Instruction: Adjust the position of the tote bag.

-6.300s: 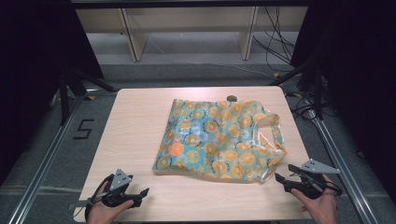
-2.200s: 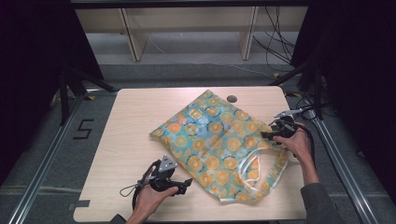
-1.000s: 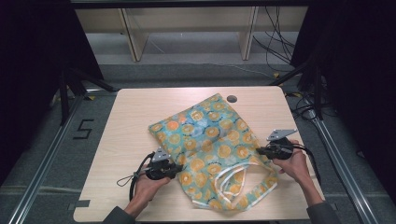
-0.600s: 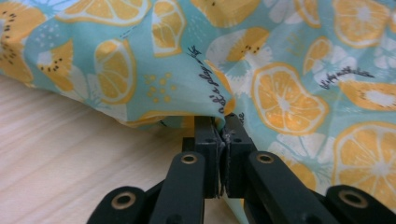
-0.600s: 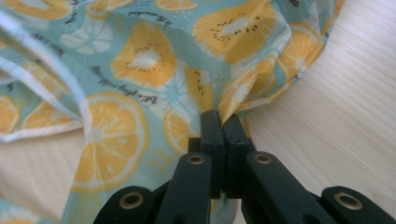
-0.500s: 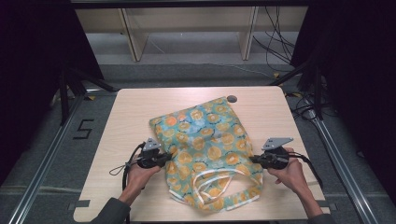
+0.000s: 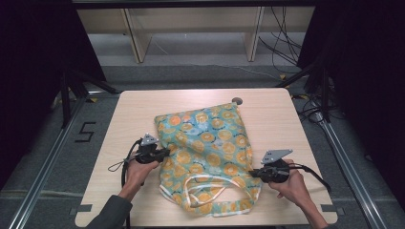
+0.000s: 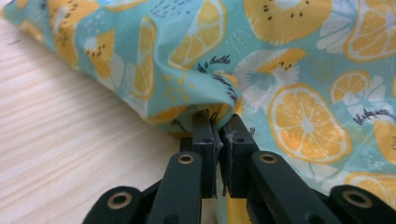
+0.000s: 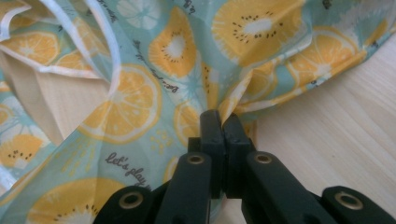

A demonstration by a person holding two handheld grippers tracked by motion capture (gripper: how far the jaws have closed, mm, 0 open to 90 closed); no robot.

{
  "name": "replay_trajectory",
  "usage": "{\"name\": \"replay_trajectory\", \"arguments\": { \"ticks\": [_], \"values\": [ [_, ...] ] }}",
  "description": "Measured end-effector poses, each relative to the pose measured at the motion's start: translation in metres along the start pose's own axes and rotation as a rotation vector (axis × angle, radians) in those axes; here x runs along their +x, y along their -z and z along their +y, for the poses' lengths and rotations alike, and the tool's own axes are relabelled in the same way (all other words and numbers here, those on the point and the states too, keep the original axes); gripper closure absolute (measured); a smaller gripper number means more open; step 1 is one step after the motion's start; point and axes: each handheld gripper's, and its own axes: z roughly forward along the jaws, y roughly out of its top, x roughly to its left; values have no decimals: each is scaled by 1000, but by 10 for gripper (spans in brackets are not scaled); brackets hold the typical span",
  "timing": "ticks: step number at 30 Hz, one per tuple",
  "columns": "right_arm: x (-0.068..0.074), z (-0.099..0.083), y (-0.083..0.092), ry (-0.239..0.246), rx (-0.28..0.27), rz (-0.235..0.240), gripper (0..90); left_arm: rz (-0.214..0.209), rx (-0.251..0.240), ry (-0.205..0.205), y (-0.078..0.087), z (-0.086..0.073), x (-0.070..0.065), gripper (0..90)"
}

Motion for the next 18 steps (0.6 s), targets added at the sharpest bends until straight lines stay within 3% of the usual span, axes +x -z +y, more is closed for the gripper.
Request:
{"name": "replay_trajectory", "arguments": {
  "ticks": [1,2,7,8,10,11,12,13,14,15,16,17,18],
  "values": [
    [5,1,-2,-3,-28,7,900,0,0,0,0,0,0,852],
    [9,2,0,15,-3,14,900,11,-5,1,4,-1,2,852],
    [23,4,-4,50,-18,24,900,4,11,11,21,-6,5,844],
    [26,5,-3,42,-7,35,898,-3,11,-7,25,-8,3,844],
    [27,3,-3,46,16,29,847,-2,49,-98,42,-13,-3,835],
    [26,2,-5,37,-16,28,815,-2,49,-98,42,-13,-3,827],
    [24,3,-4,25,-3,35,774,-19,28,-66,44,-18,-3,817],
    [24,4,-3,10,-8,30,717,-36,42,-44,45,-18,-1,791],
    [24,4,-3,10,-8,30,717,-36,42,-44,45,-18,-1,731],
    [22,6,-2,-4,-16,23,652,-52,43,-27,45,-18,1,731],
    [21,7,0,-28,-48,6,614,-45,49,-6,48,-15,2,649],
    [17,10,5,-23,-58,6,586,-35,22,18,50,-11,3,606],
    [13,13,10,-63,-100,-4,540,-29,-3,46,51,-8,3,565]
  ]
}}
